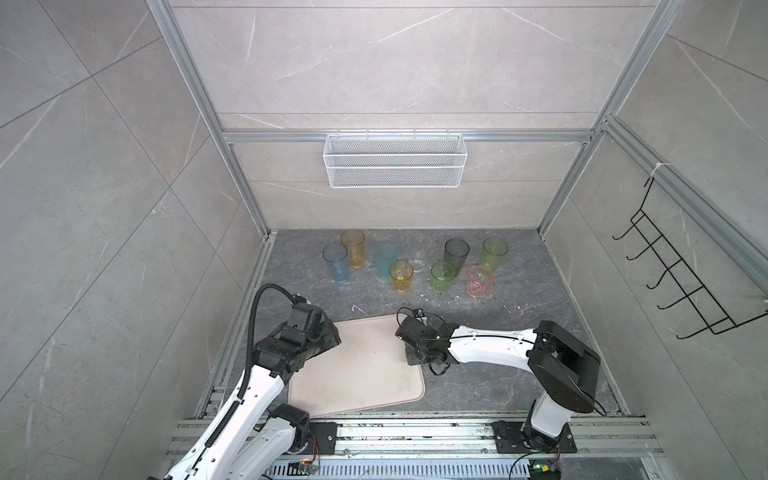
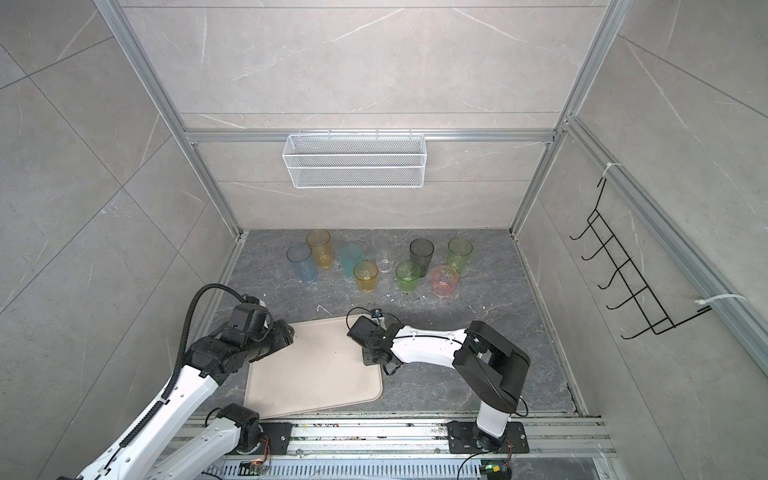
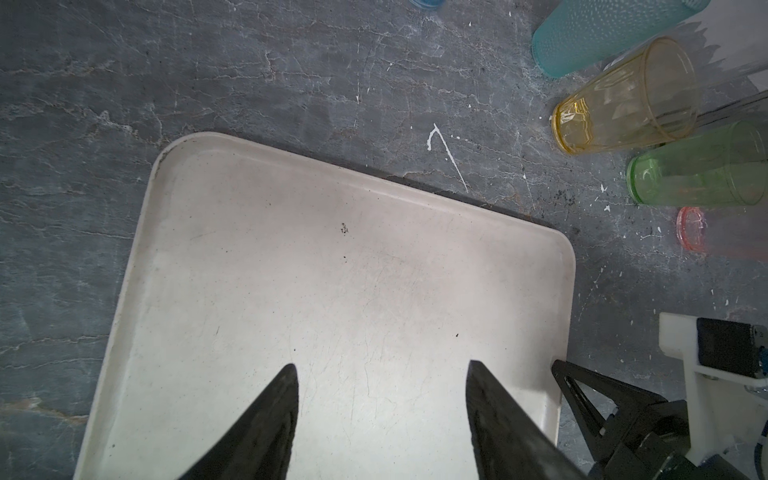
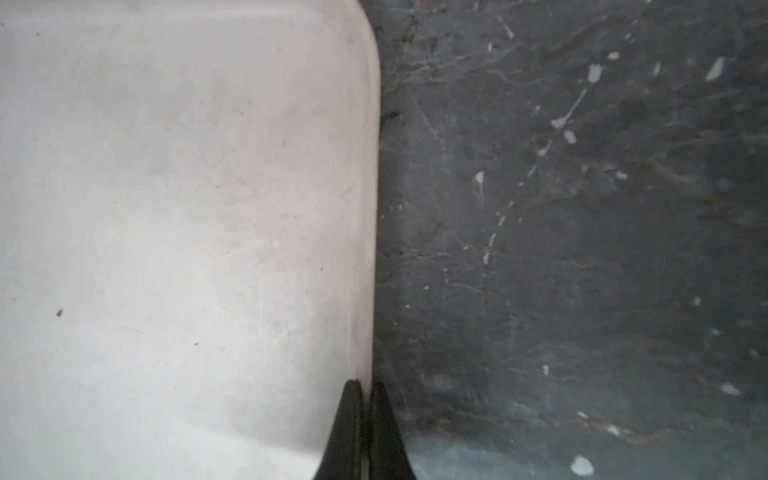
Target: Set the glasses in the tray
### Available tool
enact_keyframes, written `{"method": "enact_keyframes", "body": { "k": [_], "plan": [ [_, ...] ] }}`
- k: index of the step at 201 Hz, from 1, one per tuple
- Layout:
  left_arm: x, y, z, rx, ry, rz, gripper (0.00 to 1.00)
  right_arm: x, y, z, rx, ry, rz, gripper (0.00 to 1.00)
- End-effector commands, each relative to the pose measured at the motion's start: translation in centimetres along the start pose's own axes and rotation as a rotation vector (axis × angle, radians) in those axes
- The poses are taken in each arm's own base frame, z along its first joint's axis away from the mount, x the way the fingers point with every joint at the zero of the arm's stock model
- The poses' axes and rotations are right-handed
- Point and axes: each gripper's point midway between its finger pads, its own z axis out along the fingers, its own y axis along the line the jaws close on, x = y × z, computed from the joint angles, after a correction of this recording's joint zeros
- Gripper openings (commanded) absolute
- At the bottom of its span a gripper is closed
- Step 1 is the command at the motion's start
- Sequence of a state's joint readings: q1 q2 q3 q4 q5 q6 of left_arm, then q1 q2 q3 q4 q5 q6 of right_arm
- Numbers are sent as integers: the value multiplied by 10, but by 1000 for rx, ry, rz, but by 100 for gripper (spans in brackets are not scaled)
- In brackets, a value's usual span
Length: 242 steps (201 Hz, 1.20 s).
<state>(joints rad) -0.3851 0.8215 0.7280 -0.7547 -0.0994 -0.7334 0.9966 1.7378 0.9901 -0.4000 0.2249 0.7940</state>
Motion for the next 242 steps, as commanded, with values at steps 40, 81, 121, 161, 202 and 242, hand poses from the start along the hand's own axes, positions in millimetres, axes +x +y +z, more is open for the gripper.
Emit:
{"method": "enact_keyframes", "body": {
  "k": [40,81,121,161,202,242],
  "plan": [
    [-5,-9,6,30,-2,0,65,-5,-50,-17,72,-39,52,0],
    [-5,-11,11,34,5,-2,65,-3,-86,-25,113,-28,59,0],
    [-5,-15,15,49,7,-6,66,2,-118,-33,131,-30,63,0],
    [-6,-17,18,50,15,0,66,11,-153,-34,211,4,98,0],
    [-7,-20,20,58,21,0,66,11,-163,-33,211,4,145,0],
    [-9,-20,22,54,16,0,66,10,-168,-32,213,10,168,0]
  ]
}}
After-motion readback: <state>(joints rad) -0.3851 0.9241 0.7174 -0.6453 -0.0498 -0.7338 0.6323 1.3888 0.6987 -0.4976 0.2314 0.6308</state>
